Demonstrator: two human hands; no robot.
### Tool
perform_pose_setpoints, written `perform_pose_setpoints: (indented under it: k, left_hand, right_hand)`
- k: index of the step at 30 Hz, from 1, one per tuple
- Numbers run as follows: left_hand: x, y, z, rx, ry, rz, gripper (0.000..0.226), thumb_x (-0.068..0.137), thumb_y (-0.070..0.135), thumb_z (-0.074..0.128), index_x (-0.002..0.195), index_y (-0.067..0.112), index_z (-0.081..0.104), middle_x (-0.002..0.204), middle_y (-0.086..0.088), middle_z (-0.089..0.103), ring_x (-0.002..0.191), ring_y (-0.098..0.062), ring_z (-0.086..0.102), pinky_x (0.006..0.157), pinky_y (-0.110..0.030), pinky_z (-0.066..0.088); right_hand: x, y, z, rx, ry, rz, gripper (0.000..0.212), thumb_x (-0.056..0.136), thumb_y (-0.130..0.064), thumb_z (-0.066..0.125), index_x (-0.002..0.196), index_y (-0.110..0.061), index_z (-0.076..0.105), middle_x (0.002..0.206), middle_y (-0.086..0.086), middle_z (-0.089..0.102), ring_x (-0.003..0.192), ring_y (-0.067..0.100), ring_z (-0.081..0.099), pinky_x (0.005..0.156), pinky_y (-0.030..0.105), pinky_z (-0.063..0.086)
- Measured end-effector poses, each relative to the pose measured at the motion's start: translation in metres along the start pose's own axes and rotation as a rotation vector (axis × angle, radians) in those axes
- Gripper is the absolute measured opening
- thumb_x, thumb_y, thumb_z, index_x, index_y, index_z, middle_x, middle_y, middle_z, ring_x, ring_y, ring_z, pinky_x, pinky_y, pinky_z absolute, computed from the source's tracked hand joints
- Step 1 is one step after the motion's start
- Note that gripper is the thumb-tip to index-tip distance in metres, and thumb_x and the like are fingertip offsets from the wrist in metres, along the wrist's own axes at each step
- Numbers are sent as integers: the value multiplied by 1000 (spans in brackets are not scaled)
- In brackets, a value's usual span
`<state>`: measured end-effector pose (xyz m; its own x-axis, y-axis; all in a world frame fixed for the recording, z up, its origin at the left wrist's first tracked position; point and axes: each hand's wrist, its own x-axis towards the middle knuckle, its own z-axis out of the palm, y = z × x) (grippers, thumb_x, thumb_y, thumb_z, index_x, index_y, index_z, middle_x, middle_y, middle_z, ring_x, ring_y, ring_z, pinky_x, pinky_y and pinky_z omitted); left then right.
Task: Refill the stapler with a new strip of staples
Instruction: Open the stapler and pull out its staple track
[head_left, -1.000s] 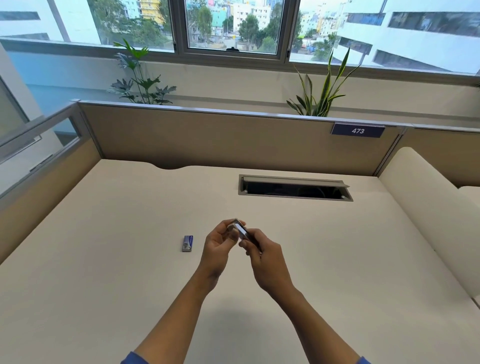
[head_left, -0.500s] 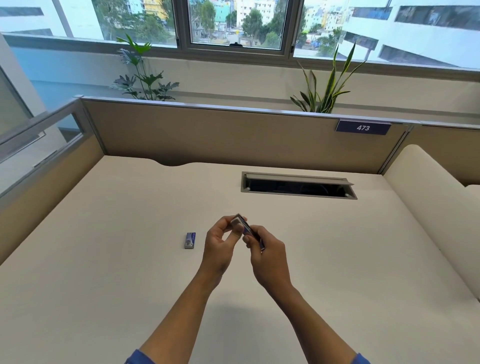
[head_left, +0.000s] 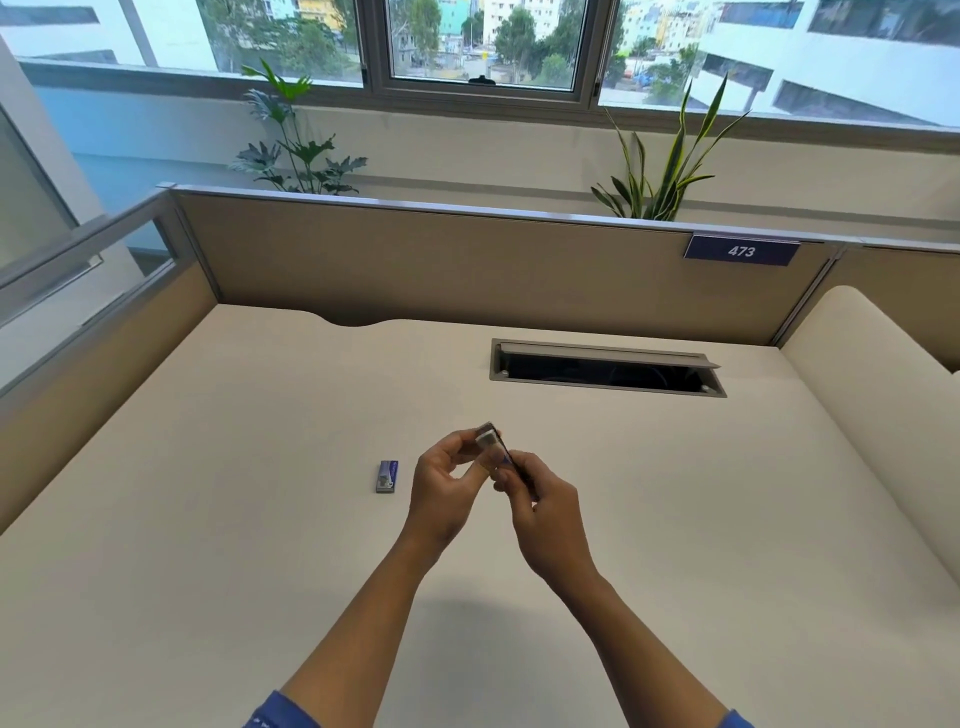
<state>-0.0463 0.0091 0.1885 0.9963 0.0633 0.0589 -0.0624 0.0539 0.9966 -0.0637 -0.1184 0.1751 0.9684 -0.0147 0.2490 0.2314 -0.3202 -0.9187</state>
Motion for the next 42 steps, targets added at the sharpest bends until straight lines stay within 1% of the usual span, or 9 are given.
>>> perform_pose_setpoints:
  k: [3, 7, 11, 16, 20, 23, 26, 33, 42]
  left_hand:
    - [1, 0, 0, -47, 83, 10, 32, 65, 44, 80, 93, 30, 72, 87, 6, 77, 84, -12, 73, 70, -18, 56]
    - [1, -2, 1, -76, 92, -9, 40, 54, 49, 85, 85, 28, 72, 78, 3, 73, 79, -21, 73, 69, -34, 62]
    - [0, -1, 2, -69, 77, 3, 22, 72, 39, 74, 87, 26, 67, 88, 1, 72, 81, -22, 74, 66, -36, 62]
    - [-1, 8, 5, -19, 53, 32, 21, 78, 42, 67, 95, 29, 69, 95, 2, 75, 82, -17, 74, 65, -34, 63]
    - [0, 8, 8, 73, 93, 99, 26, 79, 47, 66, 96, 27, 67, 91, -2, 74, 76, -19, 74, 67, -36, 63]
    - [-2, 4, 14, 145, 125, 169, 13, 83, 45, 64, 88, 33, 62, 82, -1, 72, 70, -17, 73, 63, -36, 63]
    - [-4, 0, 19, 217, 160, 199, 12, 87, 42, 60, 85, 31, 58, 81, -1, 71, 69, -16, 72, 64, -41, 62]
    - [-7, -4, 27, 309, 212, 223, 15, 94, 35, 55, 91, 20, 58, 87, -1, 70, 77, -15, 70, 69, -40, 62]
    - [-16, 0, 38, 267, 303, 279, 24, 93, 41, 49, 90, 19, 57, 83, 1, 68, 75, -15, 70, 67, -36, 61]
  right_hand:
    - [1, -2, 0, -42, 73, -115, 18, 95, -17, 63, 110, -25, 70, 94, -17, 74, 86, 7, 70, 72, 23, 57]
    - [2, -5, -3, -80, 78, -210, 20, 90, -15, 69, 108, -24, 69, 94, -17, 74, 84, 3, 71, 74, 18, 56]
    - [4, -7, -5, -38, 99, -155, 18, 88, -18, 72, 103, -27, 72, 87, -16, 75, 81, 6, 72, 68, 22, 58]
    - [5, -14, -5, 6, 81, -105, 21, 93, -17, 66, 105, -34, 67, 91, -24, 71, 84, 1, 70, 67, 10, 53]
    - [7, -17, -2, 66, 80, 6, 21, 98, -15, 57, 102, -33, 67, 89, -16, 72, 83, 7, 69, 68, 13, 53]
    - [7, -19, 2, 185, 75, 158, 29, 100, -14, 53, 94, -39, 65, 85, -9, 72, 79, 18, 69, 70, 27, 58]
    - [6, -18, 7, 220, 116, 232, 28, 100, -11, 51, 97, -34, 66, 86, -13, 73, 81, 11, 69, 73, 22, 55]
    - [0, -18, 18, 285, 222, 268, 27, 101, -9, 48, 96, -28, 66, 85, -14, 72, 78, -1, 66, 70, 14, 52]
    - [-5, -20, 24, 270, 362, 214, 30, 101, -6, 47, 91, -29, 63, 86, -11, 70, 82, 7, 66, 71, 15, 53]
